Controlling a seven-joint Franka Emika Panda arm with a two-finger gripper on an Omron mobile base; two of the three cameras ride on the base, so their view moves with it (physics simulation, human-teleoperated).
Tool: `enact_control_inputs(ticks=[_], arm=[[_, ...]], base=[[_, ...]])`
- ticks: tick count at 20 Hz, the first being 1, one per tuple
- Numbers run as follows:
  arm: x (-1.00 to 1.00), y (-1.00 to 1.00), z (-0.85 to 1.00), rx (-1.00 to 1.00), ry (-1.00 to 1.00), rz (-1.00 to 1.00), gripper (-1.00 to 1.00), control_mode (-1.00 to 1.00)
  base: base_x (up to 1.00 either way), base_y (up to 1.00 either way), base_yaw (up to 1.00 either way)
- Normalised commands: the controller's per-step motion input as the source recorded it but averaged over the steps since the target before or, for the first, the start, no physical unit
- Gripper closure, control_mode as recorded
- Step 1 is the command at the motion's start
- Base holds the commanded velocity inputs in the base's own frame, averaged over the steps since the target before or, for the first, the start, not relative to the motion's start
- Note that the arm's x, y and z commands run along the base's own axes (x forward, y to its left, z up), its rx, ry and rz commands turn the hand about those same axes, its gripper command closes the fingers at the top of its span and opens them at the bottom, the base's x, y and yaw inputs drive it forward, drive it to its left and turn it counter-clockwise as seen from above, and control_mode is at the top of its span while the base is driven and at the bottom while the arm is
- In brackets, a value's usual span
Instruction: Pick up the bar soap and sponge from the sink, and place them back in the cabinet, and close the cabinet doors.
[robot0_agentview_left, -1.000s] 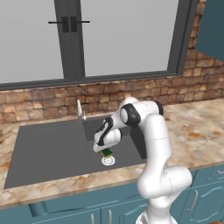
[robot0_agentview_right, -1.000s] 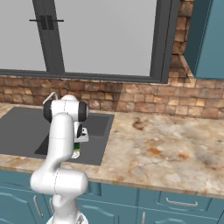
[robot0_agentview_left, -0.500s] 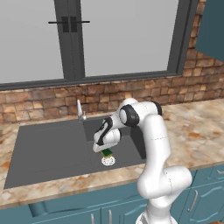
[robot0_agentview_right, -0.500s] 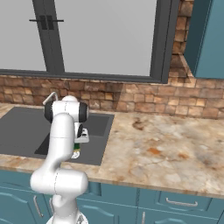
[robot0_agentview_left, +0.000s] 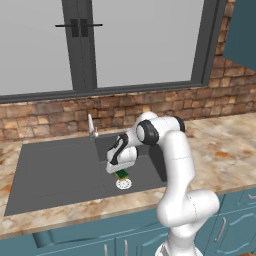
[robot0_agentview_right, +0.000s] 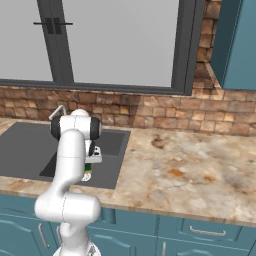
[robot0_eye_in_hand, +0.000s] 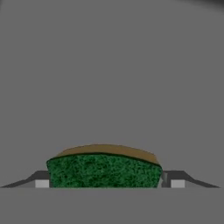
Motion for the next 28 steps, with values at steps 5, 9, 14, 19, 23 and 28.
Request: enact_control_inputs(ticks=[5,9,14,19,23,28], arm=[[0.0,0.0,0.0,0.0,0.0,0.0,1.0,-1.0],[0.0,0.0,0.0,0.0,0.0,0.0,1.0,-1.0],[0.0,0.0,0.17,0.0,-0.01,0.0,1.0,-1.0],[0.0,0.0,0.42,0.0,-0.12,0.0,1.0,-1.0],[-0.02,-0.02,0.5,0.0,-0.1,0.0,1.0,-1.0],[-0.18,-0.14,0.54,0.0,-0.03,0.0,1.0,-1.0]], base=[[0.0,0.0,0.0],[0.0,0.0,0.0],[0.0,0.0,0.0],[0.0,0.0,0.0],[0.0,0.0,0.0],[0.0,0.0,0.0]])
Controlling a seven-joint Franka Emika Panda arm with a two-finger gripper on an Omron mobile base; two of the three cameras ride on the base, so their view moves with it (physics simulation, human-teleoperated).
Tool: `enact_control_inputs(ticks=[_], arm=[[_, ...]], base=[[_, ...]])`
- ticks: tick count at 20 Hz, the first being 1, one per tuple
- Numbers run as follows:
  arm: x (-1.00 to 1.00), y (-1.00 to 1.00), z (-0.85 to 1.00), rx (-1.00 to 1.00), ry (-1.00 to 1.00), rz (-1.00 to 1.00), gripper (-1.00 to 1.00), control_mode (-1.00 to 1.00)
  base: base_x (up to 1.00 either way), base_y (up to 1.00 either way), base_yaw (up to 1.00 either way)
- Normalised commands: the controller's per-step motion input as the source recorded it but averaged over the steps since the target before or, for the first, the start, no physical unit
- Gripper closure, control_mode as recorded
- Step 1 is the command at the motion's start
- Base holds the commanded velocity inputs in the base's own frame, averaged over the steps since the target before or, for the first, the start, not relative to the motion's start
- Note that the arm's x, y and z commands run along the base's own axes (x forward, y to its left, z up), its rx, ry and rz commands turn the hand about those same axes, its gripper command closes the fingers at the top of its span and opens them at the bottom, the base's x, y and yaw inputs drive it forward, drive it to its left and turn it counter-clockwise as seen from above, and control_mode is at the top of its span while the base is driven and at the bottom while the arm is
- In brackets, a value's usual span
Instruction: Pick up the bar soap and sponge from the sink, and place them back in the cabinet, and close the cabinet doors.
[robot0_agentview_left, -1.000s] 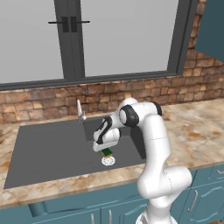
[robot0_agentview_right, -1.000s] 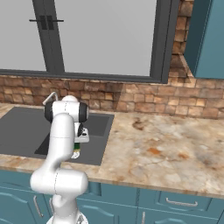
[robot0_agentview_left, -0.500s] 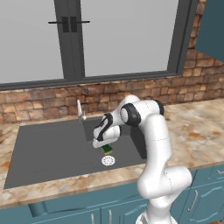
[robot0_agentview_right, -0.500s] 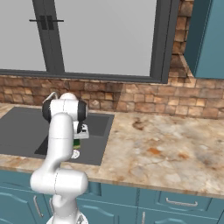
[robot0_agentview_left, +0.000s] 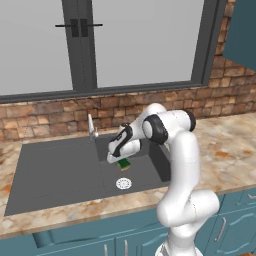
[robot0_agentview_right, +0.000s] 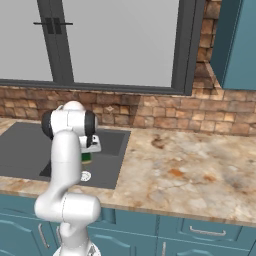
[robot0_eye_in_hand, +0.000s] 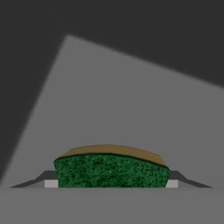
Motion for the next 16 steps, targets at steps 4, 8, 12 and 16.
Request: enact_control_inputs(ticks=[4,8,12,16], arm=[[-0.3,-0.19,0.49,0.0,-0.02,0.0,1.0,-1.0],[-0.21,-0.13,0.48,0.0,-0.01,-0.02,1.0,-1.0],[-0.13,-0.14,0.53,0.0,0.0,-0.05,1.0,-1.0],[-0.14,-0.22,0.52,0.0,0.0,-0.07,1.0,-1.0]], base=[[0.0,0.0,0.0],[0.0,0.0,0.0],[0.0,0.0,0.0],[0.0,0.0,0.0]])
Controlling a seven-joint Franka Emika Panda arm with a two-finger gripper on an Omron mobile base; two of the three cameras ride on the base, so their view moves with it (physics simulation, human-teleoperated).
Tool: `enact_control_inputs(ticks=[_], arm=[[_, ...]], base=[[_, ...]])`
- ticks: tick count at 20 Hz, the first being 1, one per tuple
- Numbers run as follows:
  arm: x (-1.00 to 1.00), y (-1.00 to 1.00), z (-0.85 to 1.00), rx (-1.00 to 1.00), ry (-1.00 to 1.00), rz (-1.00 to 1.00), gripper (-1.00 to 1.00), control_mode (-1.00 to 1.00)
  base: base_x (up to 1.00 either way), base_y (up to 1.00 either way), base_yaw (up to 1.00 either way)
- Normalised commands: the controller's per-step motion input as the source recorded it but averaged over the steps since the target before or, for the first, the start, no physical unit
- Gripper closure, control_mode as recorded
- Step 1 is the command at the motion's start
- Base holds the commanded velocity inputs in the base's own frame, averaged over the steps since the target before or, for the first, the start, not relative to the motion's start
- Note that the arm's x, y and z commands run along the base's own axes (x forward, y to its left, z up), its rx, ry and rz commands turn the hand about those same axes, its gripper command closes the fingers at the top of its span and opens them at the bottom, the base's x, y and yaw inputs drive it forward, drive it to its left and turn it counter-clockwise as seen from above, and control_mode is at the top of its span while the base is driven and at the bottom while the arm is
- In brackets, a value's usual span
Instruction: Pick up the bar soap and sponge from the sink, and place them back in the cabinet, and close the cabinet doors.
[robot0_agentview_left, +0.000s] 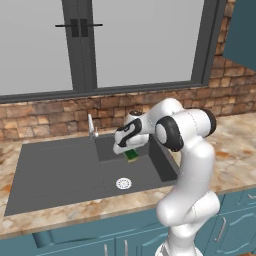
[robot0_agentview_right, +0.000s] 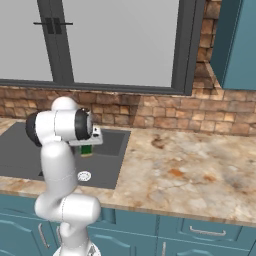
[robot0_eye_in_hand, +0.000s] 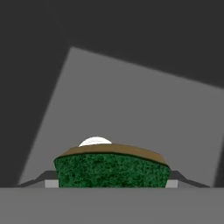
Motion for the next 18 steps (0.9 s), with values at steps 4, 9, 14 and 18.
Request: enact_control_inputs(ticks=[4,9,14,18], arm=[[-0.25,-0.21,0.44,0.0,0.0,-0.06,1.0,-1.0],[-0.18,-0.18,0.43,0.0,0.0,-0.06,1.0,-1.0],[-0.1,-0.17,0.46,0.0,0.0,-0.04,1.0,-1.0],[-0.19,-0.13,0.35,0.0,-0.04,0.0,1.0,-1.0]], base=[[0.0,0.0,0.0],[0.0,0.0,0.0],[0.0,0.0,0.0],[0.0,0.0,0.0]])
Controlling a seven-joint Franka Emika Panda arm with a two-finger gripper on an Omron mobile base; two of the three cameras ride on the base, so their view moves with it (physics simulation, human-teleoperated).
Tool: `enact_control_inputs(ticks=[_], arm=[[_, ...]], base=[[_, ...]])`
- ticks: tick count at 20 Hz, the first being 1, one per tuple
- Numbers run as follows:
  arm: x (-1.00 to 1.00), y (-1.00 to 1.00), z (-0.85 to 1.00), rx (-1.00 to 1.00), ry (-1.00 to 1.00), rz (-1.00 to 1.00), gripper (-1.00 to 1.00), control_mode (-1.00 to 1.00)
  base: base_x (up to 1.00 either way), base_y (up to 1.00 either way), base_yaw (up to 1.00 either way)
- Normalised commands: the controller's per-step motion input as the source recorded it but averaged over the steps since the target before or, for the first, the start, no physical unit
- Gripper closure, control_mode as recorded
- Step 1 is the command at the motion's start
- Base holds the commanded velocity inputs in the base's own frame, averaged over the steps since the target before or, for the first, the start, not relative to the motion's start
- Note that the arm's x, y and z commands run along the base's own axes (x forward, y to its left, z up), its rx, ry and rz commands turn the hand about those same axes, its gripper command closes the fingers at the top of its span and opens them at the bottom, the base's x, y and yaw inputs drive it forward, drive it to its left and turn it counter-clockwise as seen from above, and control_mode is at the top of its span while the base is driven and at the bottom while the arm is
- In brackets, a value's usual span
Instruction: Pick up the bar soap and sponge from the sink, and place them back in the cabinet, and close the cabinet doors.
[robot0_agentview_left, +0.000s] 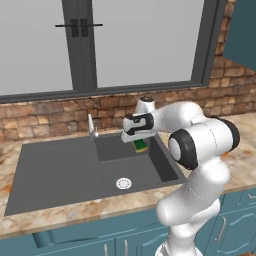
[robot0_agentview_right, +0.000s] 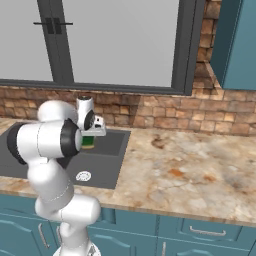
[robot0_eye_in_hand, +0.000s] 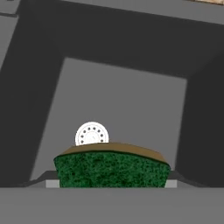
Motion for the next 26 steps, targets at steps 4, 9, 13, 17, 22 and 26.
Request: enact_control_inputs(ticks=[4,9,13,17,22,26], arm=[[-0.26,-0.09,0.29,0.0,-0.03,-0.01,1.0,-1.0],[-0.28,-0.03,0.31,0.0,0.0,-0.03,1.0,-1.0],[-0.33,-0.12,0.41,0.0,0.0,-0.03,1.0,-1.0],[-0.29,-0.13,0.41,0.0,0.0,-0.03,1.0,-1.0],[-0.15,-0.05,0.36,0.0,0.0,-0.05,1.0,-1.0],[-0.23,-0.04,0.32,0.0,0.0,-0.04,1.0,-1.0]], base=[[0.0,0.0,0.0],[0.0,0.0,0.0],[0.0,0.0,0.0],[0.0,0.0,0.0],[0.0,0.0,0.0],[0.0,0.0,0.0]])
